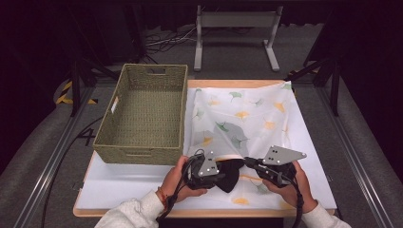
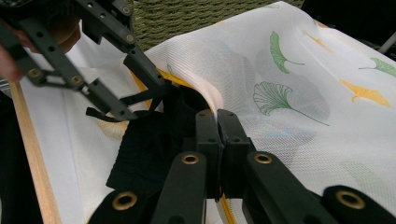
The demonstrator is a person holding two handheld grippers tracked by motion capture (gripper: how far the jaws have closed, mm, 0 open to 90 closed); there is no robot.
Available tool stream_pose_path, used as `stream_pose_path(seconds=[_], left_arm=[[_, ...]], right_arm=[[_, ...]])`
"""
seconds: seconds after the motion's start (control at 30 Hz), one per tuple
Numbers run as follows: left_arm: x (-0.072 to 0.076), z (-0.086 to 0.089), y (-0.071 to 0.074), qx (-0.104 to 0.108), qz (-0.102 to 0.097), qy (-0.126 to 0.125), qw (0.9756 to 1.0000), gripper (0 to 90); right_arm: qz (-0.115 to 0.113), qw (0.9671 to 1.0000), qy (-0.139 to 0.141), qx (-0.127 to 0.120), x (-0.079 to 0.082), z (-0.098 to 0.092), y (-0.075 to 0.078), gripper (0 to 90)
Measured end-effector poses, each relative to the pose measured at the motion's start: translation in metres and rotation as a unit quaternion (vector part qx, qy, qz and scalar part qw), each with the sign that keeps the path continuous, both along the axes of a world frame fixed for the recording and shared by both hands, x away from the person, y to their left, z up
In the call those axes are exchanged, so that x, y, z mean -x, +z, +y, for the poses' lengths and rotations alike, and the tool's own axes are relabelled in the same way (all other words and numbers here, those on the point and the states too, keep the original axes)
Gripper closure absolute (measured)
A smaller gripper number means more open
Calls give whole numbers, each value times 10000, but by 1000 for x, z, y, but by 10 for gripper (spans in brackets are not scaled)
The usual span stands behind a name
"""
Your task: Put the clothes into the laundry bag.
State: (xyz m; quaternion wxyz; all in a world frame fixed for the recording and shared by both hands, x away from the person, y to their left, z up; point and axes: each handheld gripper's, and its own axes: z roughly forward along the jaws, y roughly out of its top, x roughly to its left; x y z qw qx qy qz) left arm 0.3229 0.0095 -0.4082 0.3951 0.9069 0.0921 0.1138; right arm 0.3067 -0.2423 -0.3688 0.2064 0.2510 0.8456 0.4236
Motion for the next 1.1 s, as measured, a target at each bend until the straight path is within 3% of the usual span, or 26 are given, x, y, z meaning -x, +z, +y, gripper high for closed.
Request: stream_pose_path(seconds=[0.1, 0.3, 0.37, 0.43, 0.63, 0.7, 1.1], left_arm=[[2, -6, -4, -147, -40, -55, 9999, 586], [-4, -22, -30, -623, 83, 38, 9980, 567], [-8, -22, -31, -507, 147, 142, 9985, 564], [-10, -24, -31, -542, 9, 301, 9981, 584], [-20, -32, -36, -390, 37, 524, 9979, 660], [-22, -37, -35, -507, -98, 621, 9967, 706], [-38, -49, -31, -431, -6, 924, 9948, 740]], right_arm=[[2, 10000, 3, 1, 0, 0, 0, 891], [0, 10000, 36, 18, 1, 2, 0, 891], [-3, 10000, 50, 5, 1, 2, 1, 891], [6, 10000, 61, 13, 2, 2, 0, 890], [19, 10000, 75, 38, 2, 3, 0, 891], [64, 9999, 77, 38, 1, 4, -2, 890], [189, 9998, 58, 34, -1, 3, -4, 891]])
